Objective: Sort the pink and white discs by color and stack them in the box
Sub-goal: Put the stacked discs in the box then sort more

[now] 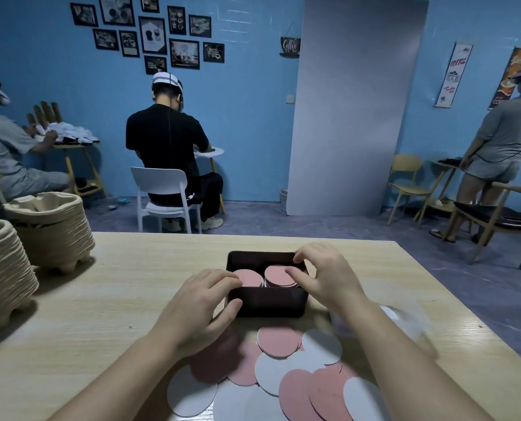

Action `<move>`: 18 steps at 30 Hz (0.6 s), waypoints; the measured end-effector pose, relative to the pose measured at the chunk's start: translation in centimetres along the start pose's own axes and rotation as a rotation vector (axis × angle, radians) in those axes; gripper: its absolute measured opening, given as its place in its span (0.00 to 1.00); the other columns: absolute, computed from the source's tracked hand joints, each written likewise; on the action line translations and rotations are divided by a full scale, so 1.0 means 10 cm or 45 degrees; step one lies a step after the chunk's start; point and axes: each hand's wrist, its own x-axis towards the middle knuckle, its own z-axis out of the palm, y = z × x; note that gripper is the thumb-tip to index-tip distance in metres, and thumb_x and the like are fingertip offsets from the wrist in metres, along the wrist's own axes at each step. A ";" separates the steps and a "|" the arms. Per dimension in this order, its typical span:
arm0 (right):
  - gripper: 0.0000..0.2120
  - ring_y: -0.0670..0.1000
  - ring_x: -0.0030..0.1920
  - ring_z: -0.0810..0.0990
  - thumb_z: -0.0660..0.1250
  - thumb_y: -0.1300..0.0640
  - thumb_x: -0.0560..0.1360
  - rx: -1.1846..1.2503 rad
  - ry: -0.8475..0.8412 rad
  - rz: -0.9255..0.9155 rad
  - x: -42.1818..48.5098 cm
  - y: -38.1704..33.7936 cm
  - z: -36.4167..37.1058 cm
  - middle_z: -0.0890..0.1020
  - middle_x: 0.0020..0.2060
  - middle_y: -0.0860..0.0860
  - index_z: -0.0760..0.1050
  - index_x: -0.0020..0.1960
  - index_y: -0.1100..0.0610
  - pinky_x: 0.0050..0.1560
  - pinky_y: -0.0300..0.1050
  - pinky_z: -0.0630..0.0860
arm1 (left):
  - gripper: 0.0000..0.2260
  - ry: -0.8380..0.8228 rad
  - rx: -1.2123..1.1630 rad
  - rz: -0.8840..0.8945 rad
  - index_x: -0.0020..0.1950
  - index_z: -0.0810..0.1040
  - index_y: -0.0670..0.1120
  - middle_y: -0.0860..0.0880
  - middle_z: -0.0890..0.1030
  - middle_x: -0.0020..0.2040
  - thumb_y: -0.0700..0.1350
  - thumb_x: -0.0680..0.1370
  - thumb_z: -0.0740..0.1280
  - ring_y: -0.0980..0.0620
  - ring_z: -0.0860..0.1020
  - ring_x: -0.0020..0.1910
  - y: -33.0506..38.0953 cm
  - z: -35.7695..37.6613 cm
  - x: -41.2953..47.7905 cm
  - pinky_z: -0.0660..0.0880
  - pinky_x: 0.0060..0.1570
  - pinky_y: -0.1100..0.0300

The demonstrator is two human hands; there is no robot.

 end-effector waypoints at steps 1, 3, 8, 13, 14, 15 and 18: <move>0.14 0.50 0.48 0.77 0.65 0.40 0.74 0.018 0.051 -0.008 -0.05 -0.03 -0.02 0.81 0.43 0.43 0.77 0.45 0.50 0.52 0.52 0.75 | 0.15 -0.003 -0.002 -0.003 0.63 0.78 0.51 0.58 0.77 0.62 0.55 0.81 0.60 0.54 0.75 0.63 0.01 -0.01 -0.01 0.70 0.62 0.57; 0.10 0.51 0.46 0.77 0.66 0.45 0.75 0.064 0.144 -0.017 -0.16 -0.14 -0.07 0.81 0.40 0.45 0.77 0.43 0.51 0.49 0.51 0.75 | 0.15 0.010 -0.015 -0.009 0.63 0.79 0.51 0.57 0.78 0.62 0.54 0.81 0.61 0.55 0.75 0.63 0.06 -0.05 -0.04 0.72 0.62 0.56; 0.08 0.50 0.39 0.76 0.68 0.51 0.75 0.202 0.205 -0.018 -0.59 -0.44 -0.19 0.79 0.34 0.45 0.76 0.39 0.53 0.43 0.48 0.73 | 0.12 0.097 -0.064 -0.007 0.59 0.80 0.48 0.55 0.80 0.57 0.51 0.79 0.63 0.52 0.77 0.58 0.26 -0.12 -0.15 0.75 0.58 0.52; 0.08 0.45 0.39 0.76 0.67 0.51 0.77 0.269 0.027 -0.031 -1.13 -0.63 -0.27 0.78 0.35 0.41 0.76 0.40 0.51 0.40 0.43 0.73 | 0.07 0.123 -0.134 0.021 0.52 0.80 0.48 0.56 0.79 0.48 0.49 0.79 0.64 0.54 0.77 0.48 0.57 -0.13 -0.44 0.74 0.49 0.56; 0.07 0.44 0.40 0.76 0.67 0.50 0.77 0.266 -0.051 -0.032 -1.24 -0.63 -0.27 0.78 0.36 0.41 0.76 0.41 0.50 0.41 0.44 0.74 | 0.06 0.096 -0.145 0.033 0.51 0.79 0.49 0.57 0.79 0.47 0.49 0.79 0.64 0.54 0.77 0.46 0.63 -0.12 -0.51 0.74 0.47 0.56; 0.07 0.44 0.41 0.76 0.66 0.49 0.77 0.245 -0.121 -0.029 -1.34 -0.61 -0.28 0.79 0.37 0.41 0.76 0.42 0.49 0.41 0.45 0.75 | 0.05 0.063 -0.150 0.048 0.49 0.79 0.49 0.57 0.79 0.45 0.49 0.79 0.65 0.55 0.76 0.44 0.67 -0.11 -0.59 0.74 0.45 0.57; 0.07 0.44 0.42 0.75 0.65 0.46 0.76 0.157 -0.198 -0.010 -1.58 -0.53 -0.31 0.78 0.37 0.41 0.75 0.42 0.47 0.41 0.47 0.75 | 0.04 -0.031 -0.162 0.065 0.45 0.77 0.51 0.58 0.77 0.41 0.48 0.79 0.66 0.57 0.74 0.41 0.78 -0.03 -0.79 0.72 0.40 0.59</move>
